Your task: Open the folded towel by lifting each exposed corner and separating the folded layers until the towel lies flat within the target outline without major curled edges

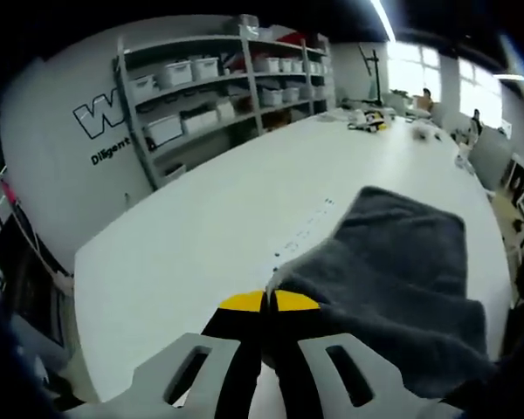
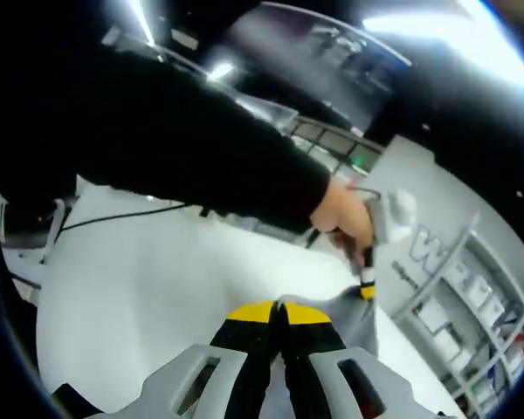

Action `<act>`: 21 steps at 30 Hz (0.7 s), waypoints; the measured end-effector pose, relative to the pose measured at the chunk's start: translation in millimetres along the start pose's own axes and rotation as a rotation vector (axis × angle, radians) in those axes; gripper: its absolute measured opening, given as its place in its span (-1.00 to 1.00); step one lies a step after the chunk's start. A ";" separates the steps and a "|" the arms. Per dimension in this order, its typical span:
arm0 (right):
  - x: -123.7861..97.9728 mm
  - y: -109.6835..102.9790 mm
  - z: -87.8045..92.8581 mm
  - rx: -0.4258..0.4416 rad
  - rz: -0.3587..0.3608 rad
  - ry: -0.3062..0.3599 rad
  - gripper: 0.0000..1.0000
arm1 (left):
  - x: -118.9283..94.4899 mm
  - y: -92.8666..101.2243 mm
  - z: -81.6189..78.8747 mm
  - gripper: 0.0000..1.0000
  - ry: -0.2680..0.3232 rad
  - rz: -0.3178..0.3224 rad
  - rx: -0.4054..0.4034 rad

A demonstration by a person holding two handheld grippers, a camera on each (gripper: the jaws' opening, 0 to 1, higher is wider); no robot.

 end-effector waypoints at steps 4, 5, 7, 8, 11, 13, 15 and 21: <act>0.5 -0.9 -1.0 -0.006 -0.014 0.005 -1.00 | -7.9 -10.2 6.4 -0.99 0.002 -0.016 -0.009; -0.3 -0.6 -1.3 -0.007 -0.016 0.008 -1.00 | -9.0 -12.3 8.3 -0.99 0.003 -0.019 -0.012; 11.6 -11.9 -14.8 -0.010 -0.022 0.010 -1.00 | -10.3 -15.1 11.9 -0.99 0.002 -0.022 -0.018; 14.2 -14.3 -17.5 -0.013 -0.025 0.010 -1.00 | -10.4 -16.2 13.4 -0.99 0.002 -0.023 -0.020; 19.8 -18.5 -23.0 -0.017 -0.030 0.014 -1.00 | -10.0 -18.3 15.6 -0.99 0.002 -0.026 -0.023; 23.2 -20.6 -25.3 -0.020 -0.031 0.014 -1.00 | -9.3 -18.8 16.4 -0.99 -0.001 -0.026 -0.019; 26.7 -22.8 -26.6 -0.024 -0.033 0.013 -1.00 | -9.0 -19.9 17.0 -0.99 -0.005 -0.027 -0.011; 38.4 -29.2 -29.4 -0.034 -0.041 0.010 -1.00 | -9.9 -24.4 17.8 -0.99 -0.010 -0.031 0.002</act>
Point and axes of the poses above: the point that each gripper's makers call its tool centre point, and the gripper's own axes: x roughly forward along the fingers, y roughly to its right, z roughly out of its underside, the point moved 1 cm from there along -x, roughly backward along the fingers, and after that the axes turned 7 degrees about z, right-handed, at the moved point
